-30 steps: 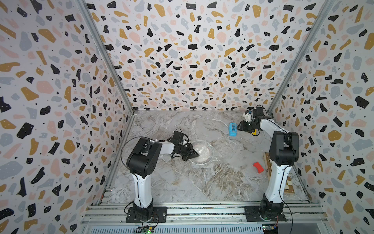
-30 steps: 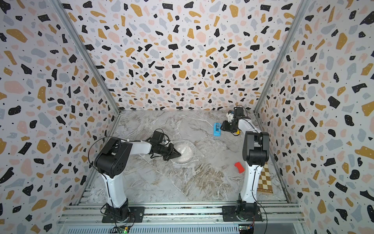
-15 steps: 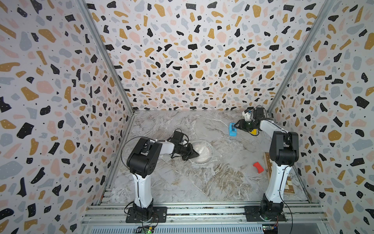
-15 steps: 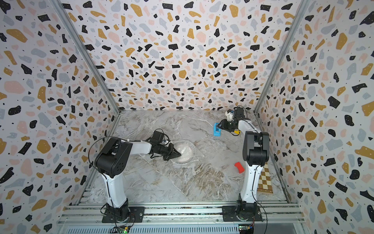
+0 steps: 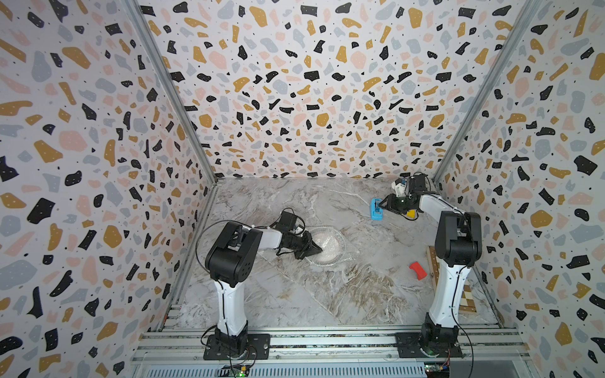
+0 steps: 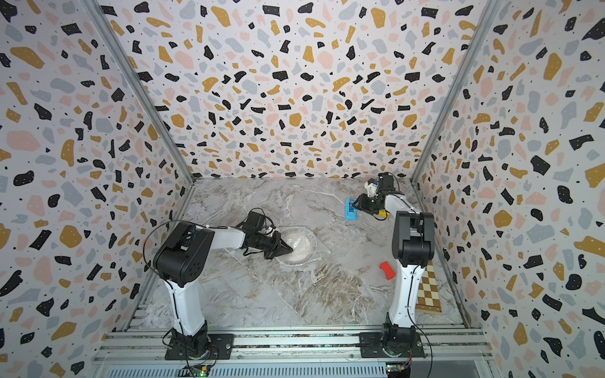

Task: Wrap dinner plates in bubble wrap
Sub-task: Pull the tape from the tape cutter.

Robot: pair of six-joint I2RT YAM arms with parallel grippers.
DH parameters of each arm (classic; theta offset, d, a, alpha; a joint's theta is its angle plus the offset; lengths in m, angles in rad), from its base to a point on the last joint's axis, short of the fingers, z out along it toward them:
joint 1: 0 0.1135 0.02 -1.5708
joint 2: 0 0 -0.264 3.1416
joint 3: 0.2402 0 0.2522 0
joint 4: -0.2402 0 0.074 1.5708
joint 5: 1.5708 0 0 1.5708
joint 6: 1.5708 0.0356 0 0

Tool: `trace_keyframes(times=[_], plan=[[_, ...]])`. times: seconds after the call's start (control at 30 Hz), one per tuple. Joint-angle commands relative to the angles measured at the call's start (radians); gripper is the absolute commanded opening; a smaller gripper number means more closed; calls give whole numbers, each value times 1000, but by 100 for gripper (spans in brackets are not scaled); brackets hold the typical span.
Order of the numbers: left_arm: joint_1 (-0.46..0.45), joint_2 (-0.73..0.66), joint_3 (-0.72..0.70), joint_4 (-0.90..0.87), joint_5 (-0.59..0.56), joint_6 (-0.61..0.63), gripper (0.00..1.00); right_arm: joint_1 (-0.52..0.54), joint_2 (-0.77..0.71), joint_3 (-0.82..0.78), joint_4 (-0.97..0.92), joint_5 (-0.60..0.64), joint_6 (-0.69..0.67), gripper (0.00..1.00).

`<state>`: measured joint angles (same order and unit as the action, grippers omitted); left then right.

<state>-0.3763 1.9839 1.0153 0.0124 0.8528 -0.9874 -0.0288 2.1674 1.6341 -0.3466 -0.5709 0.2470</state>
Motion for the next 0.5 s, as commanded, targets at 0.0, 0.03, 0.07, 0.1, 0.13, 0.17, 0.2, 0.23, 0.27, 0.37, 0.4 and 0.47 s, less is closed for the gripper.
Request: trace_keyframes(times=[0.0, 0.03, 0.07, 0.1, 0.13, 0.17, 0.2, 0.23, 0.27, 0.37, 0.4, 0.47], plan=[[3, 80, -20, -90, -161, 6, 11, -1, 0, 1, 2, -7, 7, 39], [4, 80, -20, -90, -161, 6, 11, -1, 3, 3, 3, -9, 7, 39], [3, 82, -18, -91, -161, 6, 11, -1, 6, 3, 2, -11, 7, 37], [3, 82, -18, -91, -161, 6, 11, -2, 8, 4, 4, -12, 6, 35], [4, 82, -17, -91, -161, 6, 11, 0, 9, 4, 7, -14, 8, 33], [4, 82, -17, -92, -160, 6, 11, 0, 9, 4, 7, -15, 8, 30], [4, 83, -17, -92, -160, 6, 11, -1, 11, 5, 7, -17, 8, 28], [4, 85, -17, -92, -161, 6, 11, -1, 12, 8, 6, -17, 9, 27], [3, 85, -15, -92, -160, 6, 11, -2, 14, 10, 6, -17, 8, 25], [4, 88, -12, -92, -159, 6, 11, -2, 16, 18, 2, -21, 7, 21], [3, 90, -11, -92, -160, 6, 11, -2, 17, 20, 0, -21, 8, 19], [4, 90, -11, -93, -159, 6, 11, -3, 14, 22, -3, -23, 4, 14]])
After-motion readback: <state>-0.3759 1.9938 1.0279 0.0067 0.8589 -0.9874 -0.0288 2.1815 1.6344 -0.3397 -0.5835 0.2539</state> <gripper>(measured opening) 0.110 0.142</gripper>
